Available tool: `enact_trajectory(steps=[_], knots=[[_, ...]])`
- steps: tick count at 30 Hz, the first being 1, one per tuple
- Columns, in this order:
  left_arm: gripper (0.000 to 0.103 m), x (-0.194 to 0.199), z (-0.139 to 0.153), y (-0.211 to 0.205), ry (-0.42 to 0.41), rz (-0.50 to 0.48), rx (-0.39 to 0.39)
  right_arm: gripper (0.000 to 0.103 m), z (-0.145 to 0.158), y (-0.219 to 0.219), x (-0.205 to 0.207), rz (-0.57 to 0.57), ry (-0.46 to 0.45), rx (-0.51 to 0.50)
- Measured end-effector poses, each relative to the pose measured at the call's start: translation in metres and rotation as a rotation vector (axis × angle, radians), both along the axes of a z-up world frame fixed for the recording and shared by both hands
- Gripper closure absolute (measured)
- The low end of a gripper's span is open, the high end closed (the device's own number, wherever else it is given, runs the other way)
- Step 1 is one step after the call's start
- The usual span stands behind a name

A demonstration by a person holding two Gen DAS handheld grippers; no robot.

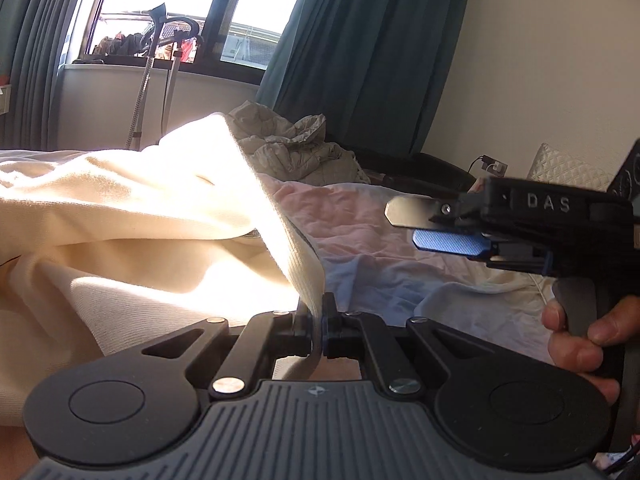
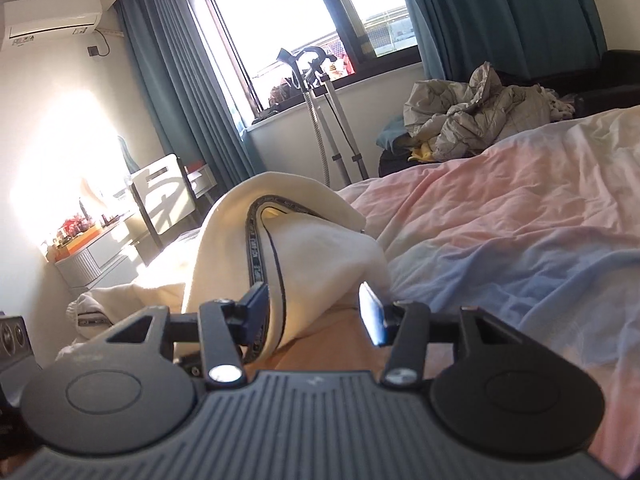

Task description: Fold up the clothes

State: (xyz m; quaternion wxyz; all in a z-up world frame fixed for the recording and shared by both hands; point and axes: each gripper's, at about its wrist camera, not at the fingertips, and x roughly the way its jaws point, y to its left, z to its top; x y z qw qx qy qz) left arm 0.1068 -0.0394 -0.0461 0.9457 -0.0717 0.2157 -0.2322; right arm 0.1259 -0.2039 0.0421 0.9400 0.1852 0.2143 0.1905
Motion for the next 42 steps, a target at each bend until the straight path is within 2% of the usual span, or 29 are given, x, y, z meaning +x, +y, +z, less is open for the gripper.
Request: enact_trajectory(steps=[3, 7, 12, 15, 17, 18, 19, 21, 26, 33, 35, 38, 42], knots=[[0.098, 0.003, -0.005, 0.007, 0.011, -0.015, -0.014, 0.047, 0.018, 0.019, 0.051, 0.069, 0.054, 0.078], [0.098, 0.009, -0.013, 0.015, 0.059, -0.005, -0.049, 0.042, 0.035, 0.058, 0.134, 0.096, 0.157, 0.066], [0.098, 0.009, -0.013, 0.015, 0.051, -0.011, -0.035, 0.041, 0.030, 0.088, 0.213, 0.045, 0.316, 0.071], [0.098, 0.007, -0.010, 0.018, 0.039, -0.015, -0.043, 0.043, 0.021, 0.107, 0.239, 0.052, 0.355, 0.048], [0.098, 0.007, -0.011, 0.020, 0.028, -0.018, -0.049, 0.067, 0.015, 0.114, 0.244, 0.041, 0.353, 0.028], [0.098, 0.008, -0.012, 0.021, 0.035, -0.017, -0.050, 0.089, 0.015, 0.115, 0.244, 0.031, 0.349, 0.026], [0.098, 0.009, -0.013, 0.022, 0.046, -0.018, -0.059, 0.095, 0.019, 0.115, 0.239, 0.000, 0.326, 0.010], [0.098, 0.009, -0.012, 0.023, 0.055, -0.025, -0.078, 0.098, 0.030, 0.112, 0.227, -0.065, 0.256, -0.040], [0.098, 0.007, -0.008, 0.018, 0.030, -0.050, -0.048, 0.099, 0.069, 0.087, 0.187, -0.151, 0.082, -0.133], [0.096, 0.001, -0.003, 0.012, -0.015, -0.049, -0.032, 0.100, 0.100, 0.015, 0.101, -0.358, -0.138, -0.216], [0.096, -0.003, -0.002, 0.011, -0.023, -0.046, -0.028, 0.099, 0.095, -0.010, 0.073, -0.398, -0.141, -0.196], [0.096, -0.003, -0.005, 0.011, 0.012, -0.043, -0.025, 0.099, 0.083, -0.043, 0.033, -0.449, -0.131, -0.170], [0.096, -0.002, -0.010, 0.010, 0.054, -0.030, -0.002, 0.099, 0.042, -0.084, -0.011, -0.482, -0.016, -0.029]])
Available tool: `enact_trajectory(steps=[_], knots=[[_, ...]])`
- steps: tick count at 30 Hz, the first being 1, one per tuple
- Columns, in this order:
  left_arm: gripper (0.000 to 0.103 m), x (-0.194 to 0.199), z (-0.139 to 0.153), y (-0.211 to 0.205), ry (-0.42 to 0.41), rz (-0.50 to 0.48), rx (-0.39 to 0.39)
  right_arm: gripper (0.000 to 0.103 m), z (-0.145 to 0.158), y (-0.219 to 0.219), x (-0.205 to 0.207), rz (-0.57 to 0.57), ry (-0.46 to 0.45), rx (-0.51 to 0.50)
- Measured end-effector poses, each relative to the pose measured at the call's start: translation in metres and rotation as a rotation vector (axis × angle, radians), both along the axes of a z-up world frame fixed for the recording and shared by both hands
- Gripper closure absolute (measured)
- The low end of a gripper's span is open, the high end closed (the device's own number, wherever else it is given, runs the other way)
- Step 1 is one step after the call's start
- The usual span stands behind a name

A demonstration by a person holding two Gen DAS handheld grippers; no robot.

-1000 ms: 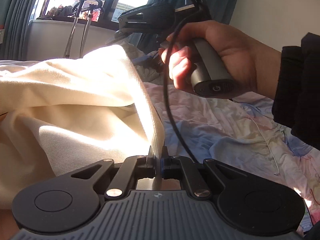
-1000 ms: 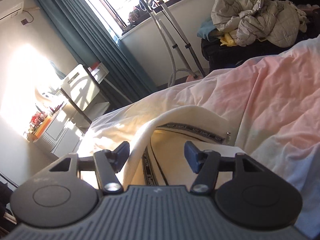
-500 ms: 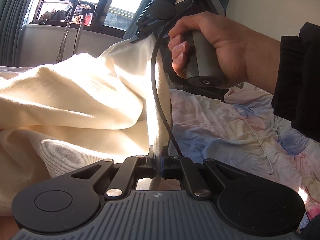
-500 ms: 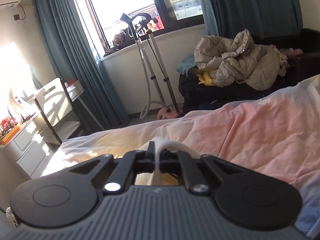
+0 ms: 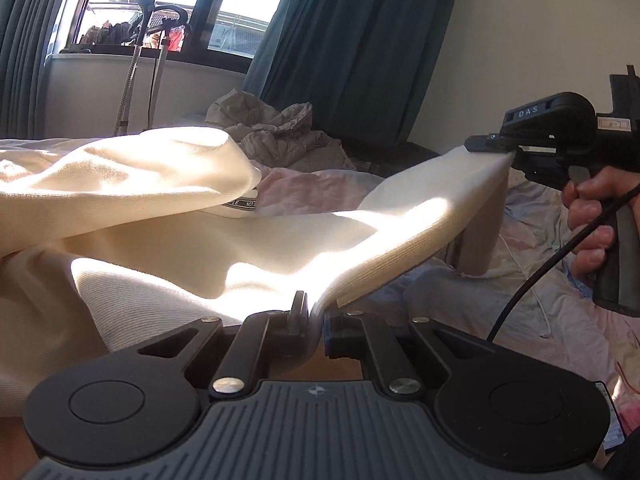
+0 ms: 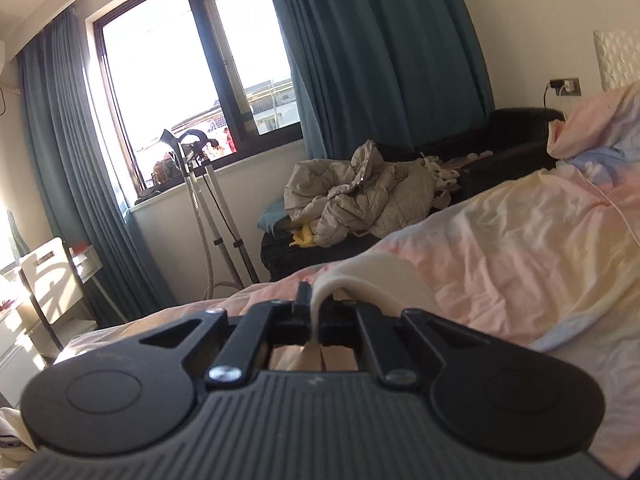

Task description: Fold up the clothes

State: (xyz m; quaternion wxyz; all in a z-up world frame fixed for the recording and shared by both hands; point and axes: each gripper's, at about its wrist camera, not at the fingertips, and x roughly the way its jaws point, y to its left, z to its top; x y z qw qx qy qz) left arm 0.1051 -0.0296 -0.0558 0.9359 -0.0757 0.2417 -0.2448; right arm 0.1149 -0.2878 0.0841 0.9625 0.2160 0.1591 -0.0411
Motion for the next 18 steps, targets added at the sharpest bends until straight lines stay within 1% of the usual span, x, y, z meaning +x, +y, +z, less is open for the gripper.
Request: enact_trajectory(steps=[2, 4, 6, 8, 9, 10, 12, 15, 17, 18], knots=[[0.095, 0.000, -0.002, -0.002, 0.012, -0.002, 0.010, 0.098, -0.025, -0.022, -0.014, -0.029, 0.048, 0.099], [0.095, 0.000, -0.003, -0.004, 0.015, 0.003, 0.031, 0.097, -0.051, -0.042, -0.026, -0.049, 0.078, 0.221], [0.095, -0.001, -0.005, -0.005, 0.017, 0.010, 0.045, 0.092, -0.074, -0.059, -0.031, -0.032, 0.088, 0.381], [0.095, -0.002, -0.006, -0.005, 0.025, 0.019, 0.050, 0.076, -0.089, -0.069, -0.031, -0.030, 0.104, 0.524], [0.095, -0.002, -0.007, -0.005, 0.030, 0.022, 0.051, 0.054, -0.094, -0.073, -0.032, -0.029, 0.100, 0.576], [0.095, -0.002, -0.008, -0.005, 0.035, 0.025, 0.051, 0.038, -0.099, -0.077, -0.033, -0.027, 0.088, 0.616], [0.095, -0.002, -0.010, -0.004, 0.049, 0.031, 0.051, 0.028, -0.106, -0.081, -0.029, -0.039, 0.073, 0.725], [0.095, -0.002, -0.013, -0.004, 0.065, 0.038, 0.051, 0.026, -0.129, -0.092, -0.025, -0.094, 0.116, 0.908], [0.095, -0.002, -0.014, -0.005, 0.074, 0.045, 0.049, 0.023, -0.139, -0.099, -0.021, -0.132, 0.151, 0.961], [0.095, -0.001, -0.015, -0.005, 0.078, 0.047, 0.049, 0.022, -0.144, -0.102, -0.021, -0.162, 0.170, 0.970]])
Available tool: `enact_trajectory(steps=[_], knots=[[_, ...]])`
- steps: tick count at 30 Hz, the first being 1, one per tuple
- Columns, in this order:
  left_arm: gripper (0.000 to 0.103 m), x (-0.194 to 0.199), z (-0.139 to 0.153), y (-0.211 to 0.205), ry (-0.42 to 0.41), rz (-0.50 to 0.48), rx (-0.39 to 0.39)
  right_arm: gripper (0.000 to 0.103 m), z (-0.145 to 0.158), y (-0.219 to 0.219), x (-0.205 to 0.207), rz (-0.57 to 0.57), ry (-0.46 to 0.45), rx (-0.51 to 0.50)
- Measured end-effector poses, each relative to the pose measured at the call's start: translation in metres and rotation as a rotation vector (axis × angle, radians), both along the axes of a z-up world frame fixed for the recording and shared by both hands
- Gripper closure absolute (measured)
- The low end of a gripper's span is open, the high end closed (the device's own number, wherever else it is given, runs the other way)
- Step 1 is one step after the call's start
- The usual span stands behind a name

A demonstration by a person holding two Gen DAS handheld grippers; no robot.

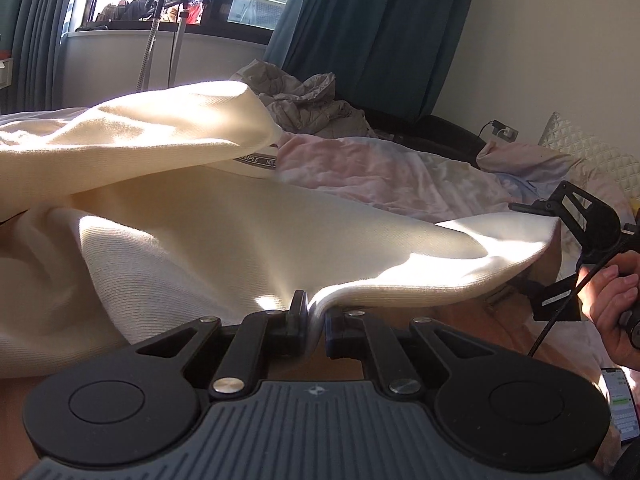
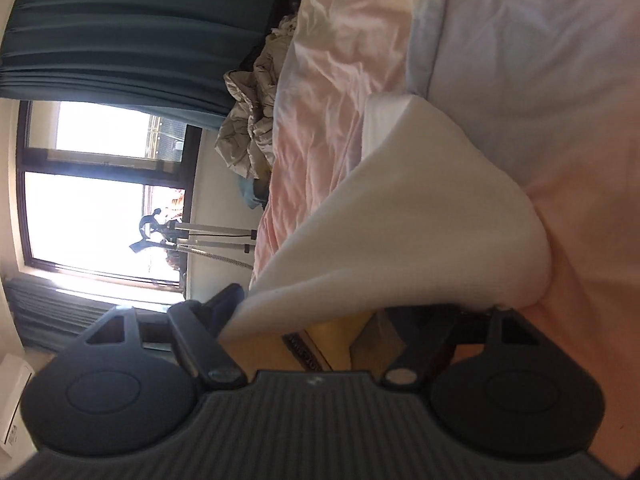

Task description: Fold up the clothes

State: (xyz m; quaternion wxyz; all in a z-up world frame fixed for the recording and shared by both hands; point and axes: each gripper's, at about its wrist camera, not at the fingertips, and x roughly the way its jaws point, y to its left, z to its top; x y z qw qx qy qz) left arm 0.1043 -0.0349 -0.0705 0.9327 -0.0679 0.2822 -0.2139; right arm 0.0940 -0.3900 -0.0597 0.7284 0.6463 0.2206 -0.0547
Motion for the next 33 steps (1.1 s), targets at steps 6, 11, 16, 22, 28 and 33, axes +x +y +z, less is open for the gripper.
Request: enact_trajectory(steps=[6, 11, 16, 22, 28, 33], knots=[[0.095, 0.004, -0.003, 0.000, 0.022, 0.007, -0.005, 0.021, -0.023, -0.029, -0.008, -0.181, 0.076, 0.070], [0.095, 0.005, -0.004, -0.001, 0.025, 0.005, -0.003, 0.028, -0.033, -0.052, 0.005, -0.217, 0.134, 0.048], [0.094, 0.004, -0.005, -0.004, 0.024, 0.002, 0.002, 0.087, -0.013, -0.060, 0.021, -0.173, 0.086, -0.132], [0.091, 0.003, -0.006, -0.006, 0.015, -0.011, 0.009, 0.096, 0.031, -0.061, 0.027, -0.137, -0.188, -0.436], [0.088, 0.002, -0.006, -0.010, 0.020, -0.022, 0.032, 0.095, 0.003, -0.074, 0.035, -0.098, 0.038, -0.502], [0.086, 0.004, -0.010, -0.012, 0.064, -0.016, 0.060, 0.089, -0.039, -0.086, 0.038, -0.063, 0.230, -0.366]])
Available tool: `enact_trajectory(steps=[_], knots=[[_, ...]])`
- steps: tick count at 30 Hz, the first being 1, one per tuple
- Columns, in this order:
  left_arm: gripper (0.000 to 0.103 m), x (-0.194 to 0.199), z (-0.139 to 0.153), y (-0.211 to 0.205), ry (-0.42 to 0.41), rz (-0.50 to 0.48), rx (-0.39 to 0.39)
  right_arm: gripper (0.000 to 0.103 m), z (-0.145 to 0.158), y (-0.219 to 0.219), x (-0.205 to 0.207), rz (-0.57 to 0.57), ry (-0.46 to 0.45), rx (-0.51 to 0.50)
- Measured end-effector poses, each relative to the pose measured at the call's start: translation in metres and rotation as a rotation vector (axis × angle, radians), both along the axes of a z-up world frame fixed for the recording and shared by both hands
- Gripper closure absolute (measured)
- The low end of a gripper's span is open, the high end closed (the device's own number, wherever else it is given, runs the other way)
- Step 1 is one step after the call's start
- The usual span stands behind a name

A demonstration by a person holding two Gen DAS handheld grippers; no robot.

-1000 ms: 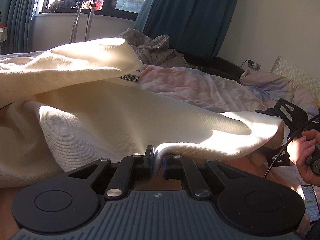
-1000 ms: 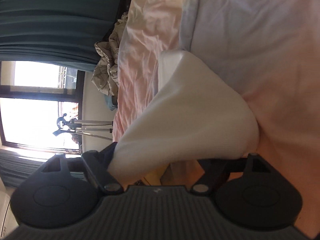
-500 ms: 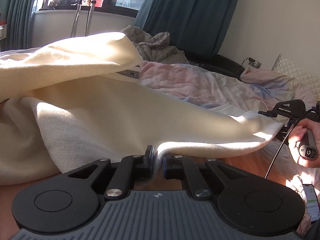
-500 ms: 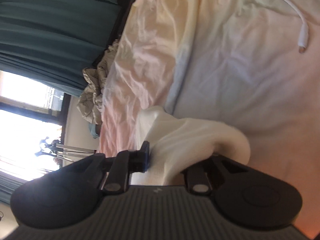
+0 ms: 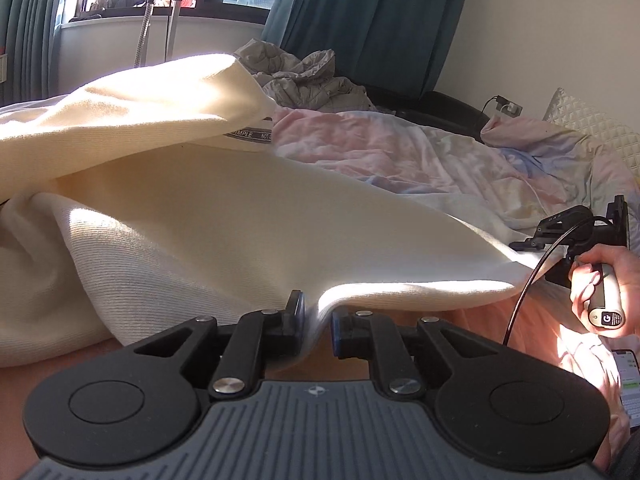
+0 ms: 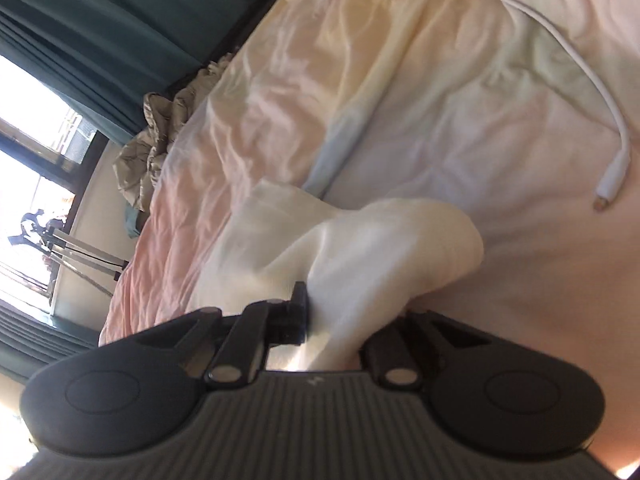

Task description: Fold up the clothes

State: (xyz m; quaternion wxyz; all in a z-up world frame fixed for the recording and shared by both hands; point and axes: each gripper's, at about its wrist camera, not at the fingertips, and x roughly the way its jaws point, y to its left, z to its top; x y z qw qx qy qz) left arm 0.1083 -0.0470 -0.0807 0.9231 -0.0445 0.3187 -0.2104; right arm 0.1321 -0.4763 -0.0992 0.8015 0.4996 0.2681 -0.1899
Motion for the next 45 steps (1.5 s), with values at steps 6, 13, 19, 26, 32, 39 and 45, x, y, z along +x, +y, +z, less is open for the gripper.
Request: enact_trajectory(steps=[6, 13, 19, 26, 32, 39, 45], knots=[[0.051, -0.004, 0.001, 0.003, 0.050, 0.015, 0.018, 0.073, 0.005, 0.003, -0.013, -0.008, 0.024, -0.043], [0.026, -0.030, 0.024, 0.043, 0.119, 0.120, -0.086, 0.064, 0.016, 0.006, -0.029, -0.004, 0.046, -0.079], [0.020, -0.043, 0.046, 0.139, 0.202, 0.409, -0.330, 0.064, 0.023, 0.013, -0.036, 0.036, 0.051, -0.112], [0.021, -0.047, 0.014, 0.255, 0.340, 0.792, -0.735, 0.061, 0.017, 0.009, -0.038, 0.008, 0.051, -0.056], [0.024, -0.045, -0.012, 0.286, 0.355, 0.964, -0.841, 0.060, 0.018, 0.012, -0.032, -0.009, 0.066, -0.096], [0.082, -0.042, -0.003, 0.300, 0.241, 1.036, -0.839, 0.082, 0.016, 0.013, -0.024, -0.055, 0.012, -0.120], [0.097, -0.055, 0.038, 0.306, 0.087, 0.988, -0.722, 0.097, 0.041, 0.020, -0.027, -0.084, -0.081, -0.231]])
